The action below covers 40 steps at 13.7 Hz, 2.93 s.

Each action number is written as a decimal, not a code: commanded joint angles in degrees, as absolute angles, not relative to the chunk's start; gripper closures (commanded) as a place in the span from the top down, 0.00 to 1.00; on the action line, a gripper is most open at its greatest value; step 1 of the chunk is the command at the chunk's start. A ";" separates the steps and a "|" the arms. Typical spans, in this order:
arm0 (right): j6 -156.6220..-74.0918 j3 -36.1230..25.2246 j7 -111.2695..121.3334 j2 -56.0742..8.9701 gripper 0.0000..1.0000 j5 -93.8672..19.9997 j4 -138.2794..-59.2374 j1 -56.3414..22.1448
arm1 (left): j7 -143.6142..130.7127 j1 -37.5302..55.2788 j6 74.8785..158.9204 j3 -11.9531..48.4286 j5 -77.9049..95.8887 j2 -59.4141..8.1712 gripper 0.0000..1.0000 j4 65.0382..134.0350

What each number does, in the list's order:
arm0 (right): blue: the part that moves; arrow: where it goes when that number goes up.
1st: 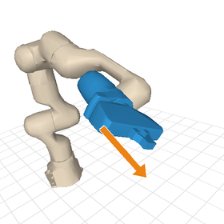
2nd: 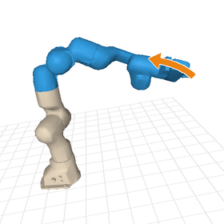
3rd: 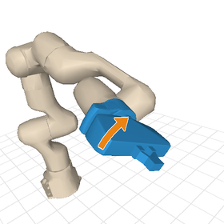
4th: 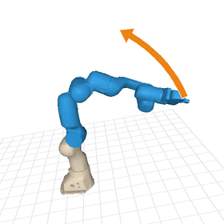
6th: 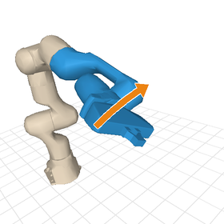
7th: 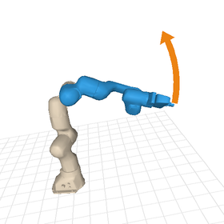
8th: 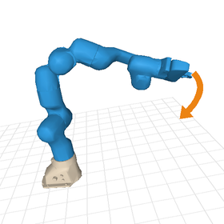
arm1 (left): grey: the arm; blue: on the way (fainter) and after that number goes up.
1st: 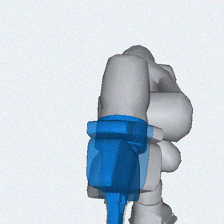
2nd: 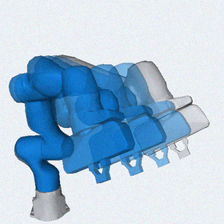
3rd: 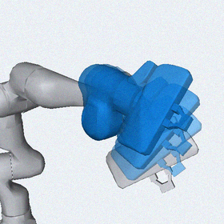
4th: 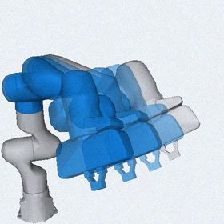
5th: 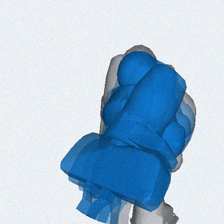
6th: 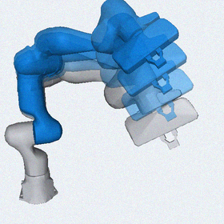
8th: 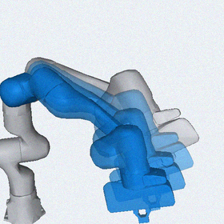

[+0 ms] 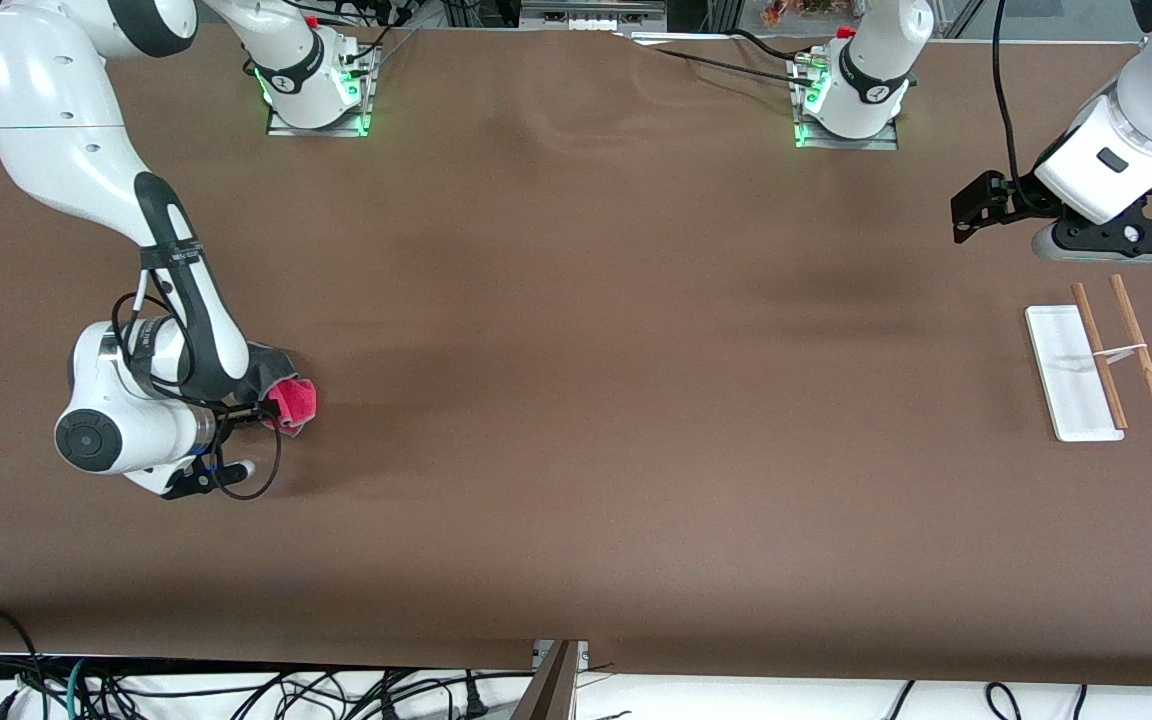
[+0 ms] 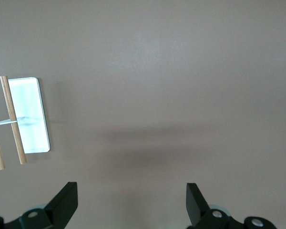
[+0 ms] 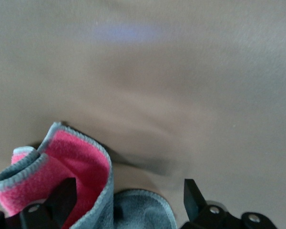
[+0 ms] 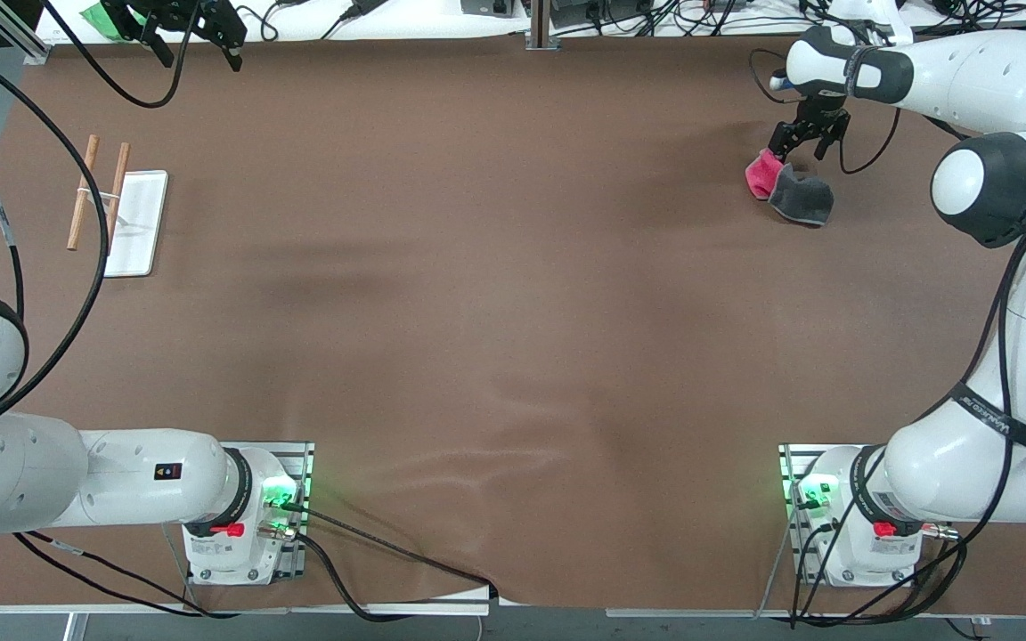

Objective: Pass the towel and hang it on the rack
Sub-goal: 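Grasp the towel's pink edge with the right gripper, then lift the towel with the right gripper while the left gripper approaches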

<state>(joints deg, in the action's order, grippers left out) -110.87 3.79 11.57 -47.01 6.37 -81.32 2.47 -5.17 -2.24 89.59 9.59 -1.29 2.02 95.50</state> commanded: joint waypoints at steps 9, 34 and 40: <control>-109.25 4.31 11.87 -46.14 0.00 6.42 -81.56 3.43 | -4.04 -2.72 86.93 9.49 -2.72 1.76 1.00 93.87; -104.57 42.45 10.99 -37.00 0.00 6.41 -61.70 -5.79 | -3.43 -0.26 85.69 9.76 8.50 -5.17 1.00 93.87; -110.92 42.10 10.90 -37.35 0.00 7.20 -61.96 -10.71 | 9.55 0.00 86.31 9.76 28.52 -12.55 1.00 90.44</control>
<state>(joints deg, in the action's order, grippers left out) -109.89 42.04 10.95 -36.86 5.99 -62.49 -9.19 4.70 0.20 87.27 10.00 22.49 -9.57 92.87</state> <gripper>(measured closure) 0.987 0.000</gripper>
